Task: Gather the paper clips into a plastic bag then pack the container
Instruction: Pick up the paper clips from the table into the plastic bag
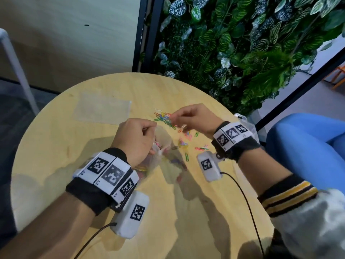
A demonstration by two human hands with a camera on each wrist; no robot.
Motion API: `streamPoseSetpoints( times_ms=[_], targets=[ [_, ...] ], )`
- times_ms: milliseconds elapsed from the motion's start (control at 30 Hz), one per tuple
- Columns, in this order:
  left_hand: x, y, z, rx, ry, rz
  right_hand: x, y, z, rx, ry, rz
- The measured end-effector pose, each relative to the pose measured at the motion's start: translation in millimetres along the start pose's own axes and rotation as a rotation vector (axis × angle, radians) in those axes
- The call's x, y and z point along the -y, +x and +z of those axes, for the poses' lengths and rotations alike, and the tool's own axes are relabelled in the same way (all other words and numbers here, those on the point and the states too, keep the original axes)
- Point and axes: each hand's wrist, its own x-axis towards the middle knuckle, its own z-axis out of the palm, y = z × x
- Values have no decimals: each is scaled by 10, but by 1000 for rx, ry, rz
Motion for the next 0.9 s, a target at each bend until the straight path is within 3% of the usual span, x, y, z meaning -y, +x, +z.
streamPoseSetpoints(
  times_ms=[67, 167, 233, 367, 433, 533, 733, 900],
  targets=[
    [35, 26, -65, -21, 11, -12, -338, 308, -184, -125, -130, 72],
    [76, 59, -157, -33, 15, -43, -729, 685, -374, -188, -548, 249],
    [101, 74, -201, -40, 16, -55, -843, 893, -431, -160, -673, 327],
    [141, 121, -205, -47, 26, -45, -871, 1166, -383, -42, -852, 344],
    [147, 144, -197, -46, 31, -42, -948, 1225, -362, -1, -899, 355],
    [150, 146, -197, -40, 47, -42, -1068, 1185, -349, -61, -885, 392],
    [144, 120, -172, -28, 79, -29, -1064, 726, -260, -61, -886, 440],
    [97, 49, -168, -15, 83, -22, -881, 360, -27, -52, -918, 379]
  ],
)
